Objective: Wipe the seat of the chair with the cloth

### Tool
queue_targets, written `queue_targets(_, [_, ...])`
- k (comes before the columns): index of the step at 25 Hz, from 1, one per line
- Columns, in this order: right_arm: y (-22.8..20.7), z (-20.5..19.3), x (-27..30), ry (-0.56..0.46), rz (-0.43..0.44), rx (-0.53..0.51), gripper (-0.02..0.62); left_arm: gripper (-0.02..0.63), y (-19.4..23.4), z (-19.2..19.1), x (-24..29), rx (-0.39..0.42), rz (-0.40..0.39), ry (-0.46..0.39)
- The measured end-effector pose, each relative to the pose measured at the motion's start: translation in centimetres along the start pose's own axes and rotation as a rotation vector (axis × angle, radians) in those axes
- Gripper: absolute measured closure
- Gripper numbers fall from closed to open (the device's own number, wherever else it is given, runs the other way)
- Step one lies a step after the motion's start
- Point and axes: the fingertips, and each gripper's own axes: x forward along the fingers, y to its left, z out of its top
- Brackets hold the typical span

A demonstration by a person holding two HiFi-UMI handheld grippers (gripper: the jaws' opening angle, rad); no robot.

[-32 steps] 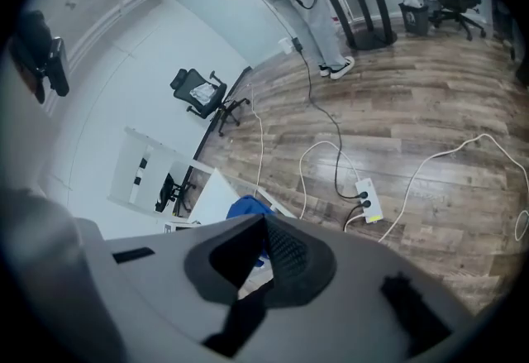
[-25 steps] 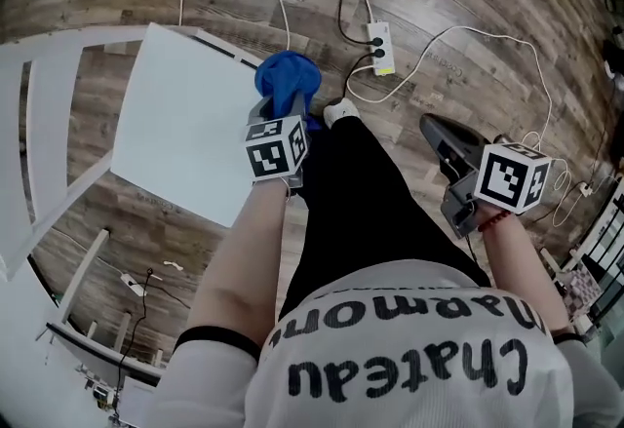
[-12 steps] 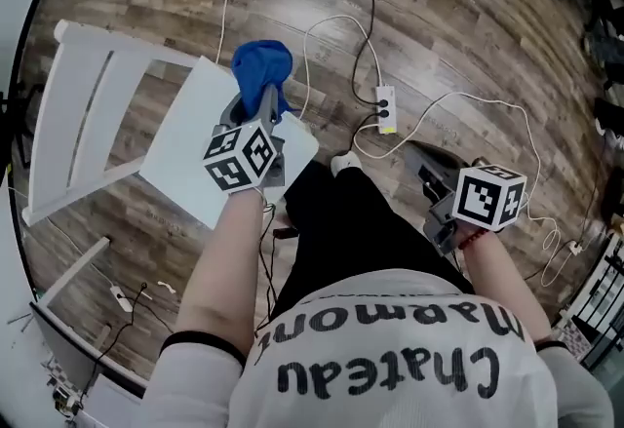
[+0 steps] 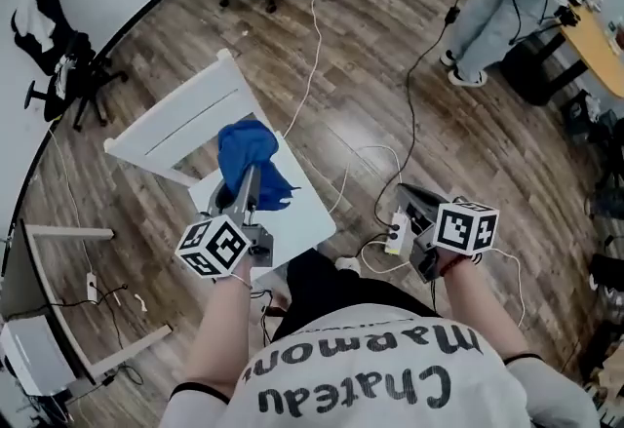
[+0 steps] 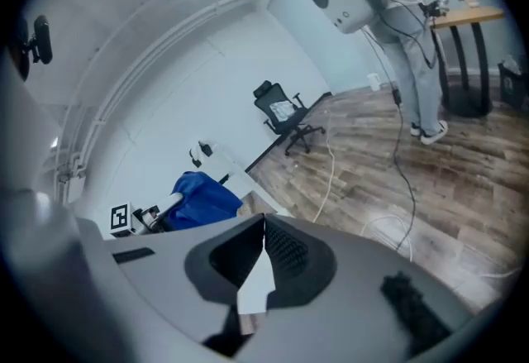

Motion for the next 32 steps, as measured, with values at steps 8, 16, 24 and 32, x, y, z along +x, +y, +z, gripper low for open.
queue_targets(8, [12.5, 6.0, 2.9, -0.058, 0.281, -0.18, 0.58, 0.497, -4.8, 9.4, -13.0, 0.104, 0.03, -0.223])
queue_targets(16, [26.3, 5.8, 1.7, -0.087, 0.453, -0.484, 0.581, 0.497, -5.8, 12.7, -24.4, 0.122, 0.074, -0.353])
queue_targets(24, [32.1, 2.3, -1.8, -0.116, 0.458, -0.633, 0.58, 0.497, -7.0, 11.7, -29.5, 0.146, 0.05, -0.323])
queue_targets(32, [32.2, -3.3, -4.0, -0.095, 0.402, -0.63, 0.581, 0.497, -7.5, 8.0, -34.2, 0.135, 0.042, -0.294])
